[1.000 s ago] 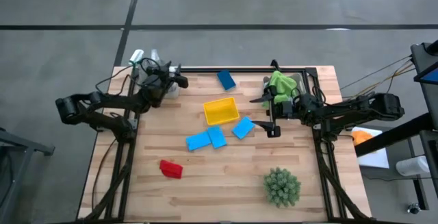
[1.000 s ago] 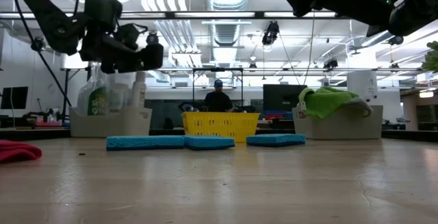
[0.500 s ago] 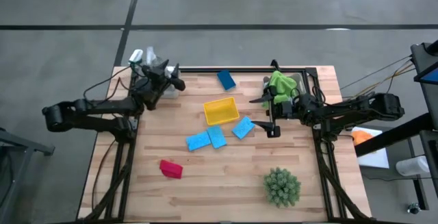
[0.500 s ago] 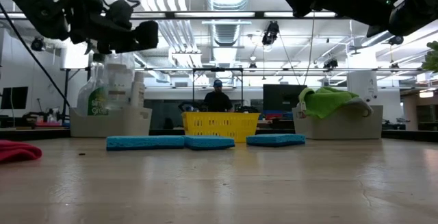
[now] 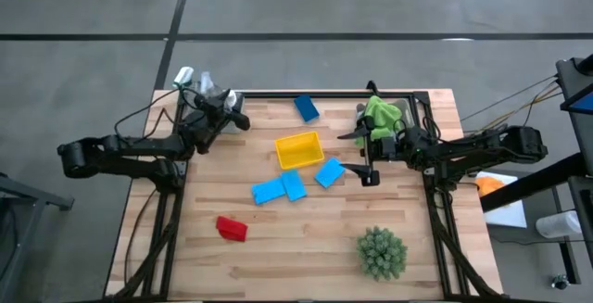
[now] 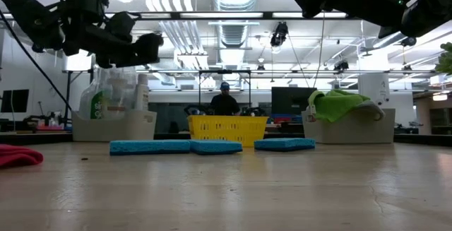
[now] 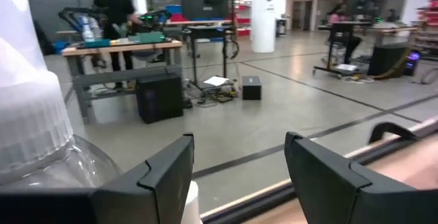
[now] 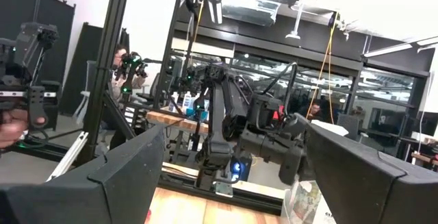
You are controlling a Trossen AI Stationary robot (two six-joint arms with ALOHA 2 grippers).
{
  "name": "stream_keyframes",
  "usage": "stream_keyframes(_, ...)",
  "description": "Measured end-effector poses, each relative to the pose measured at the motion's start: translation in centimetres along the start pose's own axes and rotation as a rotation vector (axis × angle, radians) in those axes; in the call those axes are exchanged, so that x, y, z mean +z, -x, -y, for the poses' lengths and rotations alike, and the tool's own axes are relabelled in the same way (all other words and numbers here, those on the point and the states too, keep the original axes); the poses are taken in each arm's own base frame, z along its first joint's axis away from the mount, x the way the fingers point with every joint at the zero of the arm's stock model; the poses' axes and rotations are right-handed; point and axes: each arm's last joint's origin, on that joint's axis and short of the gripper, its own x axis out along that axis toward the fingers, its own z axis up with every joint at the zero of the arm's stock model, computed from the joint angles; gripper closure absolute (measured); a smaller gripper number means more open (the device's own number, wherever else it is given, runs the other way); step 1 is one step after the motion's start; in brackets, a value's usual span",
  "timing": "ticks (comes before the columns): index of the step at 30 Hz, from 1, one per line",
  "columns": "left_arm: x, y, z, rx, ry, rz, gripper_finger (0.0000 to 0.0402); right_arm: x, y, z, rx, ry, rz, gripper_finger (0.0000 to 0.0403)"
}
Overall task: Pick & Place Kitchen Items
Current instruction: Put the white plastic restorer bottle into the left gray bin
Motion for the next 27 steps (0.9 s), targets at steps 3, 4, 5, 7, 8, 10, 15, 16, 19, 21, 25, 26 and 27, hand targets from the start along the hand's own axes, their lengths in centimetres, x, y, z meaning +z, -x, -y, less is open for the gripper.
stream_keyframes(3, -0.09, 0.14, 0.09, -0.060, -0.008, 0.001, 0.0169, -0.03, 0.00, 0.00, 0.000, 0.000, -0.003, 0.0060)
stream_keyframes(4, -0.05, 0.17, 0.11, -0.076, -0.007, 0.003, 0.0169, -0.05, 0.00, -0.01, 0.001, -0.001, -0.005, 0.0060)
stream_keyframes(5, -0.04, 0.20, 0.12, -0.086, -0.008, 0.002, 0.0167, -0.06, 0.00, -0.01, 0.001, -0.002, -0.006, 0.0060)
stream_keyframes(7, -0.07, 0.21, 0.13, -0.091, -0.021, -0.001, 0.0158, -0.08, 0.00, -0.01, 0.001, -0.002, -0.008, 0.0060)
stream_keyframes(8, -0.07, 0.21, 0.13, -0.090, -0.027, -0.002, 0.0150, -0.09, 0.00, -0.01, 0.001, -0.002, -0.009, 0.0060)
stream_keyframes(10, -0.06, 0.20, 0.09, -0.076, -0.022, -0.001, 0.0128, -0.10, 0.00, -0.01, 0.001, -0.003, -0.011, 0.0060)
stream_keyframes(15, -0.09, 0.30, -0.40, 0.069, 0.027, -0.010, 0.0062, -0.19, 0.00, -0.02, 0.003, -0.005, -0.020, 0.0060)
stream_keyframes(16, -0.07, 0.33, -0.42, 0.071, 0.027, -0.010, 0.0050, -0.20, 0.00, -0.03, 0.003, -0.005, -0.021, 0.0060)
stream_keyframes(19, 0.09, 0.41, -0.47, 0.070, 0.037, -0.004, 0.0027, -0.22, 0.00, -0.03, 0.003, -0.006, -0.024, 0.0060)
stream_keyframes(21, 0.29, 0.49, -0.53, 0.071, 0.065, 0.006, 0.0017, -0.25, 0.00, -0.02, 0.003, -0.006, -0.026, 0.0060)
stream_keyframes(25, 0.63, 0.77, -0.50, 0.051, 0.079, 0.018, 0.0004, -0.26, 0.00, -0.02, 0.003, -0.006, -0.027, 0.0060)
stream_keyframes(26, 0.73, 0.89, -0.41, 0.037, 0.082, 0.022, 0.0005, -0.26, 0.00, -0.02, 0.003, -0.006, -0.027, 0.0060)
stream_keyframes(27, 0.82, 1.02, -0.29, 0.020, 0.087, 0.025, 0.0006, -0.26, 0.00, -0.02, 0.003, -0.006, -0.028, 0.0060)
